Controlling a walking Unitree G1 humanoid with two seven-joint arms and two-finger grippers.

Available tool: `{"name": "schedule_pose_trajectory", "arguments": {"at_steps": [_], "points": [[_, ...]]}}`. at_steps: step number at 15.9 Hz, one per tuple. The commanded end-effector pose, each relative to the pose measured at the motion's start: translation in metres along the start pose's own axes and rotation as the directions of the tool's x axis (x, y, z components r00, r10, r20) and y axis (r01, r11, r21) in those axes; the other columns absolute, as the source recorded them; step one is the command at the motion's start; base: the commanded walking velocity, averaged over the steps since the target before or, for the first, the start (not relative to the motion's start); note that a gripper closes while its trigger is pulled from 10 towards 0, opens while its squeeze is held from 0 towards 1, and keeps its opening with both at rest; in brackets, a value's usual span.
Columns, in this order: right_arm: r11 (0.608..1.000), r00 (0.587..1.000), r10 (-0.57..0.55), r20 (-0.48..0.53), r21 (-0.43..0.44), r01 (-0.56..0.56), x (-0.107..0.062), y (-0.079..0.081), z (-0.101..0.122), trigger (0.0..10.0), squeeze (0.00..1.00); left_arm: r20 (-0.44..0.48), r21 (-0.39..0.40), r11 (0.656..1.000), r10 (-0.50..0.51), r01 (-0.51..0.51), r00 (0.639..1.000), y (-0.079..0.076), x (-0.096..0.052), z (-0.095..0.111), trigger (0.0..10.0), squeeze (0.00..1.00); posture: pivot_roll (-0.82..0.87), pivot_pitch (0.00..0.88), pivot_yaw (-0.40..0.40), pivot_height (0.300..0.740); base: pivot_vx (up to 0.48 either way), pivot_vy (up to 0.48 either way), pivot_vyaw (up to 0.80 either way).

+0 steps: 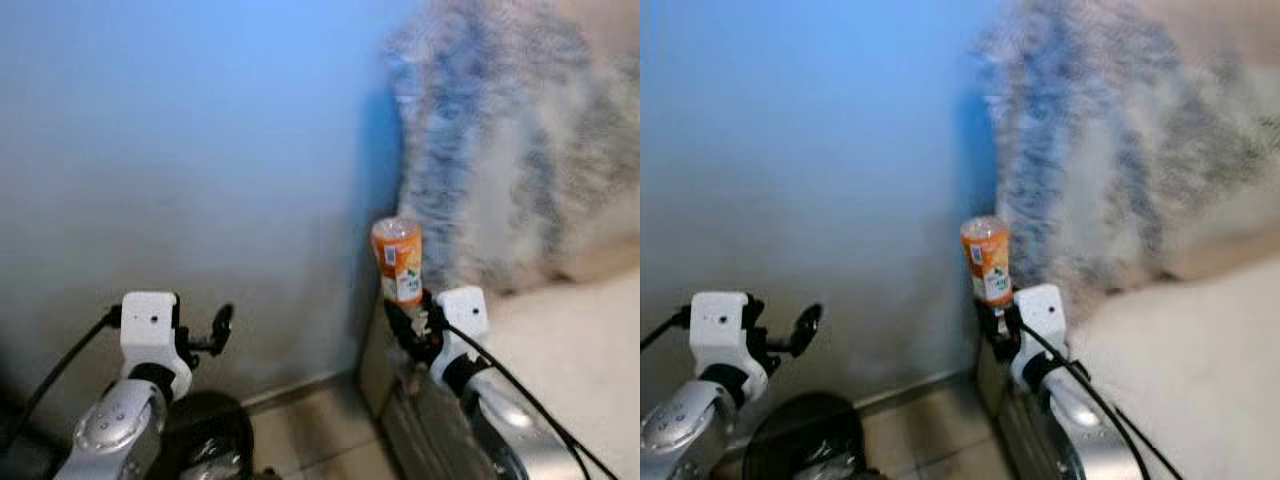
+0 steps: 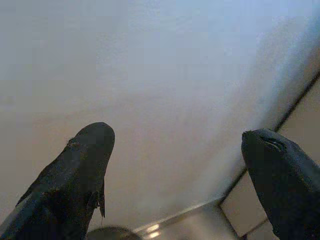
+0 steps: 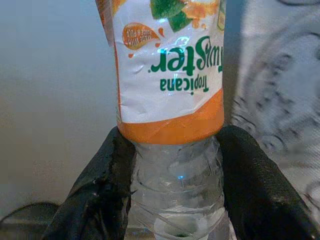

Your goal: Clean up the room

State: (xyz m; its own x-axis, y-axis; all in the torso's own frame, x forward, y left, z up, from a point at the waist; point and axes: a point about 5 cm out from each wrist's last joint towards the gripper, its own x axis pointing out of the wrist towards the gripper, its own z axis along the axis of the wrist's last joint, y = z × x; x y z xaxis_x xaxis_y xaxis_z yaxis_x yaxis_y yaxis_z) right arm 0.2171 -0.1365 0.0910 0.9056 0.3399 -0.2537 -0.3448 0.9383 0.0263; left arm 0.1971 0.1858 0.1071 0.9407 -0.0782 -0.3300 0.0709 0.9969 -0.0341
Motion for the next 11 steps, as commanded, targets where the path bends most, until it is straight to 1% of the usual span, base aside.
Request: {"name": "schedule_pose_trajectory", "arguments": {"at_steps": [1,2,3,4,7,8,10,11], "points": [[1.000,1.000,-0.007,-0.007,-0.003,0.007,-0.001,-0.004,-0.001,10.0,0.00,0.004,0.041,0.999,0.001,-0.001,1.000,-0.002,-0.001,0.003,10.0,0.00,0.05,0.000,0.003,0.740,0.000,0.000,0.80],[1.000,1.000,-0.005,-0.012,-0.004,0.005,-0.001,-0.004,-0.002,10.0,0.00,0.003,0.093,0.996,0.016,-0.016,1.000,-0.001,0.000,0.003,10.0,0.00,0.05,0.000,0.003,0.740,0.000,0.000,0.80],[1.000,0.999,-0.001,-0.034,-0.013,0.000,0.000,-0.005,-0.005,10.0,0.00,0.024,0.163,0.986,0.041,-0.044,0.999,0.000,0.001,0.003,10.0,0.00,0.05,0.000,0.001,0.740,0.000,0.000,0.80],[1.000,0.999,-0.004,-0.048,-0.021,0.003,0.000,-0.005,-0.008,10.0,0.00,0.034,0.185,0.982,0.042,-0.047,0.999,-0.001,0.001,0.004,10.0,0.00,0.05,0.000,0.000,0.740,0.000,0.000,0.80],[1.000,0.998,-0.008,-0.064,-0.020,0.007,0.003,-0.006,-0.010,10.0,0.00,0.042,0.214,0.976,0.030,-0.038,0.999,-0.005,0.002,0.003,10.0,0.00,0.06,0.000,-0.004,0.740,0.000,0.000,0.80],[1.000,0.997,-0.018,-0.073,-0.010,0.017,0.004,-0.007,-0.012,10.0,0.00,0.049,0.231,0.973,-0.001,-0.010,0.999,-0.007,0.002,0.004,10.0,0.00,0.06,0.000,-0.004,0.740,0.000,0.000,0.80],[1.000,0.996,-0.021,-0.082,-0.013,0.020,0.005,-0.006,-0.015,10.0,0.00,0.064,0.237,0.971,0.004,-0.019,0.998,-0.007,0.002,0.004,10.0,0.00,0.06,0.000,-0.003,0.740,0.000,0.000,0.80],[1.000,0.996,-0.019,-0.087,-0.012,0.018,0.005,-0.005,-0.016,10.0,0.00,0.086,0.245,0.969,0.020,-0.041,0.996,-0.006,0.002,0.006,10.0,0.00,0.06,0.000,-0.003,0.740,0.000,0.000,0.80]]}}
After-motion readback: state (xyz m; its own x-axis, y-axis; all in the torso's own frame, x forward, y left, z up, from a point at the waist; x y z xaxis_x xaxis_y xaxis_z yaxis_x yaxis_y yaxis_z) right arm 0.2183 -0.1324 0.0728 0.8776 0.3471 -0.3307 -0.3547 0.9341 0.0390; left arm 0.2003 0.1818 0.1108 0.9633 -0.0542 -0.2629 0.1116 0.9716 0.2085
